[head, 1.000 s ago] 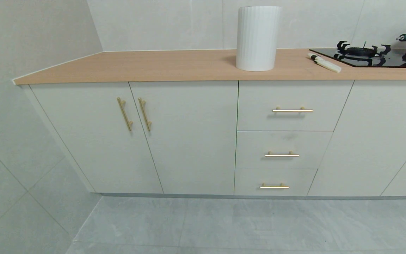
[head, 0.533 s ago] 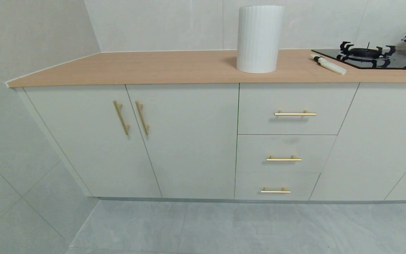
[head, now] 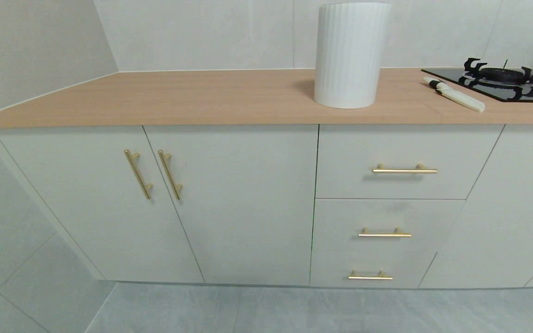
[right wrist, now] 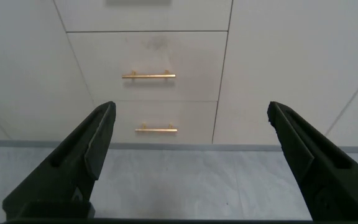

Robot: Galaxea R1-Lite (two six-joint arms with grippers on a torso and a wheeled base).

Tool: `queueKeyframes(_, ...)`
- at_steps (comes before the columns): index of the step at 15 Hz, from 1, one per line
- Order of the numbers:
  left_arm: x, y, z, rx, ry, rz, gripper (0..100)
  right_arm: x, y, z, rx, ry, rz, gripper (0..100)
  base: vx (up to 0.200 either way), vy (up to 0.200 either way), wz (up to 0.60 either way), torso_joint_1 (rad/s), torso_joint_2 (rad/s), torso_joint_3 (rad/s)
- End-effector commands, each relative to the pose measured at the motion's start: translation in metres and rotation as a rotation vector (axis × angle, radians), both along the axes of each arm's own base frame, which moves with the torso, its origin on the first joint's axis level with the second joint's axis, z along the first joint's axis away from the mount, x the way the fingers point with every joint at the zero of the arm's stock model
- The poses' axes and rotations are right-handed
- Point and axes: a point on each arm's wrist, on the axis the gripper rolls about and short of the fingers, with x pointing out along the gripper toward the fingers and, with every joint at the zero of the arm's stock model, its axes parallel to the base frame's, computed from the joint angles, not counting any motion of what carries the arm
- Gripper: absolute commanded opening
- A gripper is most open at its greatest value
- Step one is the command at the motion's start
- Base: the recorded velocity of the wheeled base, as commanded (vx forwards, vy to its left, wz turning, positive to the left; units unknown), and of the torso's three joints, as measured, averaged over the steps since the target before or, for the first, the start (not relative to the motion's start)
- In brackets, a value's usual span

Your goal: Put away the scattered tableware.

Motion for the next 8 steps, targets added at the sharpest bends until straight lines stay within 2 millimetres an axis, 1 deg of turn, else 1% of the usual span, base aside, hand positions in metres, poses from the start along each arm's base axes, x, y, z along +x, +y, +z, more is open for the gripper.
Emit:
queueKeyframes(1,0.0000,0.0000,0.0001,0.000,-0.001,0.000,100,0.0002,0.0000,0.0000,0.000,0.003,0.001,100,0.200,0.000,0.00,-0.002,0.01,0.002)
queueKeyframes(8,0.0000,0.0000,0.0001,0.000,-0.001,0.000,100,0.0002,0.0000,0.0000,0.000,0.003,0.001,100,0.200,0.000,0.00,-0.002,0.00,0.000)
